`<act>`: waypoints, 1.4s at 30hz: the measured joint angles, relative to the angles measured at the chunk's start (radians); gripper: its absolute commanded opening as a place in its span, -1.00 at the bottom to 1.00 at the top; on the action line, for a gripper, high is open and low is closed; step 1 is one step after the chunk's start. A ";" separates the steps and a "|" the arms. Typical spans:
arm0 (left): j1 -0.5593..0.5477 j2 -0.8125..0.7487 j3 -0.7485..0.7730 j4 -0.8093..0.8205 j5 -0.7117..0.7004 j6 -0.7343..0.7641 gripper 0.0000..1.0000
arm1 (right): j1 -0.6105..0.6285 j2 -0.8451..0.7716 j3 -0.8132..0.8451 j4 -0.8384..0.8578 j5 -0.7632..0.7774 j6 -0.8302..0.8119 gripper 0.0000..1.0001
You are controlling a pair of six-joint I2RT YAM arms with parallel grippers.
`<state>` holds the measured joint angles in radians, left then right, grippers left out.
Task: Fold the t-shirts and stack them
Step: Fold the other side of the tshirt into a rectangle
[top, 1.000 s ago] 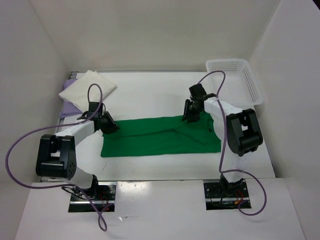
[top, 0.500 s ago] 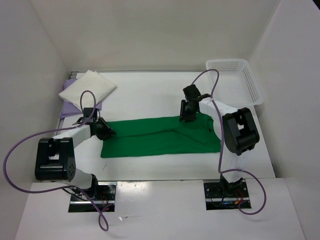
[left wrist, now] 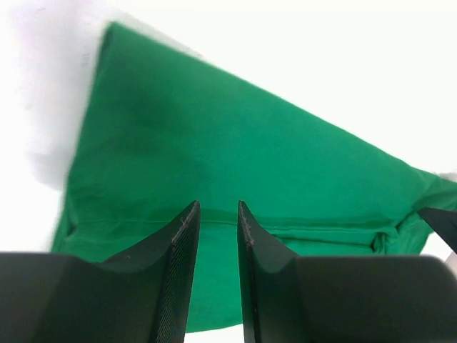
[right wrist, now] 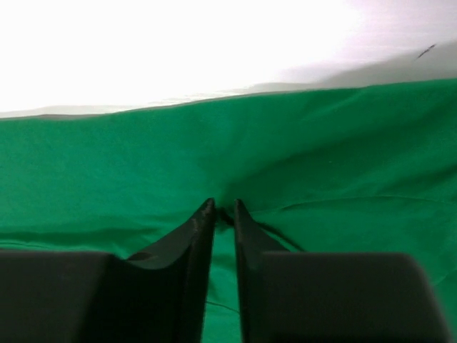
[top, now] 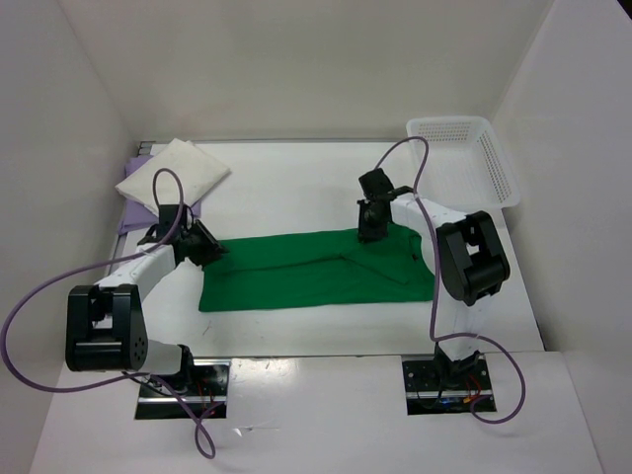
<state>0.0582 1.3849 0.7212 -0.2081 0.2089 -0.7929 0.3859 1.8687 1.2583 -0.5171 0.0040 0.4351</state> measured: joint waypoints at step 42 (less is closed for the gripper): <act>-0.080 0.152 0.169 0.066 0.035 -0.022 -0.31 | 0.035 -0.301 -0.175 -0.120 -0.262 0.140 -0.98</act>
<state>-0.0216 1.5368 0.8898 -0.1425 0.2440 -0.8146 0.4206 1.5677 1.0832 -0.6369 -0.2581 0.5755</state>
